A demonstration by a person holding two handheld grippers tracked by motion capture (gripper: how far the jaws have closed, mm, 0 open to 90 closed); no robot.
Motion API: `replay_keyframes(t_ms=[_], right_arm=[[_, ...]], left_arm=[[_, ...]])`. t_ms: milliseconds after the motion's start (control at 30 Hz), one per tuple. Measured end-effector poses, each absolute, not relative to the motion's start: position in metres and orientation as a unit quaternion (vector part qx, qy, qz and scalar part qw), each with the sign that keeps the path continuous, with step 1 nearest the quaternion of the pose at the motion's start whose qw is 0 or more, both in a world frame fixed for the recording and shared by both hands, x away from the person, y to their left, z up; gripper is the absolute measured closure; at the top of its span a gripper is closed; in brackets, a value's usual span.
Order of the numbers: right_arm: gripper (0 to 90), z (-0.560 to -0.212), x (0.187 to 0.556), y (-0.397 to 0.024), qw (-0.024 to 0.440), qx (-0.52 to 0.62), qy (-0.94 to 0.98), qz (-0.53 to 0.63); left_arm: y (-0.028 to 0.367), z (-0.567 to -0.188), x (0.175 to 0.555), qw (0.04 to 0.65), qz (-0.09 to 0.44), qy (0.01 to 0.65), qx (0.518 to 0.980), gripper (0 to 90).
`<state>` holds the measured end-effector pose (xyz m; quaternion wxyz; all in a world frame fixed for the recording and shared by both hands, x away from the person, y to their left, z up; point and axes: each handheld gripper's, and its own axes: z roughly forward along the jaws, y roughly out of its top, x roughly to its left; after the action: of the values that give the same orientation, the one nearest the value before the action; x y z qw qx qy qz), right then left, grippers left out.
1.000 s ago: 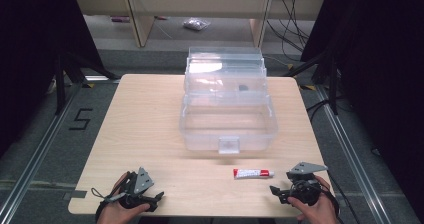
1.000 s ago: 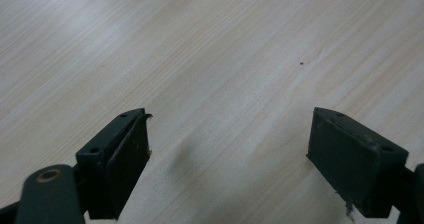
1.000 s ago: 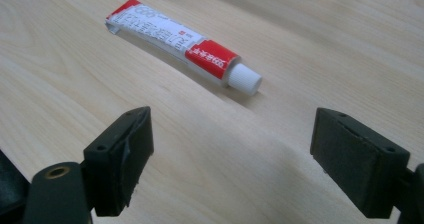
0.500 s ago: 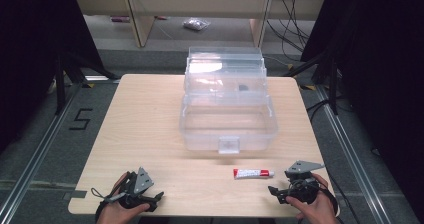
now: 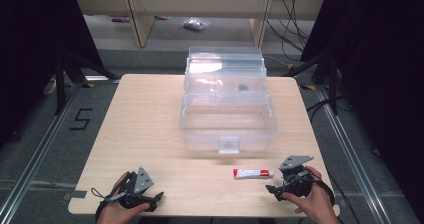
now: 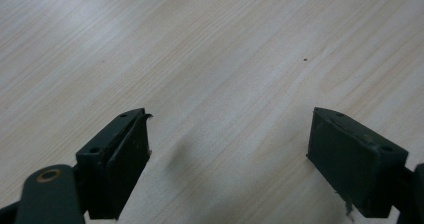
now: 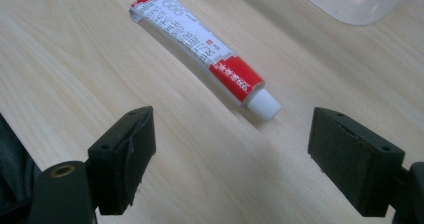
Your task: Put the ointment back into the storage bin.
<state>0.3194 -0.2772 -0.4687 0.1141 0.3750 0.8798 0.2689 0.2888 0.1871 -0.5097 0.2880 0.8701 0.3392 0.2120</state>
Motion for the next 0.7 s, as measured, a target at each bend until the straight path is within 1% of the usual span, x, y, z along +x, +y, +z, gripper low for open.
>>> replay_keyframes(t_ms=[200,267,700], right_arm=[[20.7,-0.460,0.327,-0.271,0.112,0.350,0.895,0.252],[21.6,-0.453,0.333,-0.265,0.110,0.344,0.903,0.234],[25.4,-0.446,0.358,-0.242,0.087,0.270,0.941,0.186]], left_arm=[[0.189,-0.509,0.289,0.296,0.209,0.335,0.870,16.3],[0.189,-0.508,0.289,0.290,0.211,0.336,0.871,16.3],[0.189,-0.508,0.289,0.292,0.209,0.335,0.871,16.3]])
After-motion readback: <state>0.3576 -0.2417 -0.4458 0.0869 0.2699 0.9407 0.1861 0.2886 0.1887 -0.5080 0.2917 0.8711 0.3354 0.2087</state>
